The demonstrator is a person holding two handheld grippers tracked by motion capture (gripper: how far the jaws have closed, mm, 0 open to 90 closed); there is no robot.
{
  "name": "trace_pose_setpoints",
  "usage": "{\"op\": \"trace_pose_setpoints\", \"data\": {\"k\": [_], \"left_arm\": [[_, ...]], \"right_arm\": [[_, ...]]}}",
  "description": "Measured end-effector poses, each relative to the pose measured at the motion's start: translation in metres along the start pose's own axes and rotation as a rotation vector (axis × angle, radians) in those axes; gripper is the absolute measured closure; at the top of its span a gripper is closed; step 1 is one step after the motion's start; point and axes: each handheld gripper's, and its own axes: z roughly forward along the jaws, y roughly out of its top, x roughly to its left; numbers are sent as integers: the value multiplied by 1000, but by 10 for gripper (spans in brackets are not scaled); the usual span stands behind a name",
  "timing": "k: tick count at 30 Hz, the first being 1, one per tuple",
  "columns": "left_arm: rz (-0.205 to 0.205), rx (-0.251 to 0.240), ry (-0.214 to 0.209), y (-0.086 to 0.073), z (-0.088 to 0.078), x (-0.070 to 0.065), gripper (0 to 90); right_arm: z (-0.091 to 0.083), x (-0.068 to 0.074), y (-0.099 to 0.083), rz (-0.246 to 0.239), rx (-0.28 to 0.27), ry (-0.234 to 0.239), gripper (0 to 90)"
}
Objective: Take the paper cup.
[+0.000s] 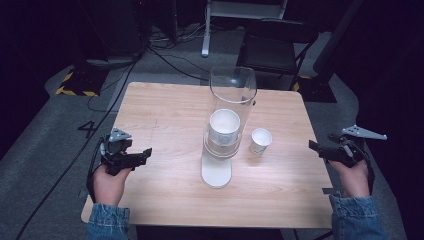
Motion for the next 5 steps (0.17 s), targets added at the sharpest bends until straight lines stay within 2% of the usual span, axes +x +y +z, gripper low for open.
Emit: {"op": "trace_pose_setpoints", "data": {"k": [5], "left_arm": [[1,-3,0,0,-1,0,221]], "right_arm": [[3,3,1,-9,3,6,121]]}}
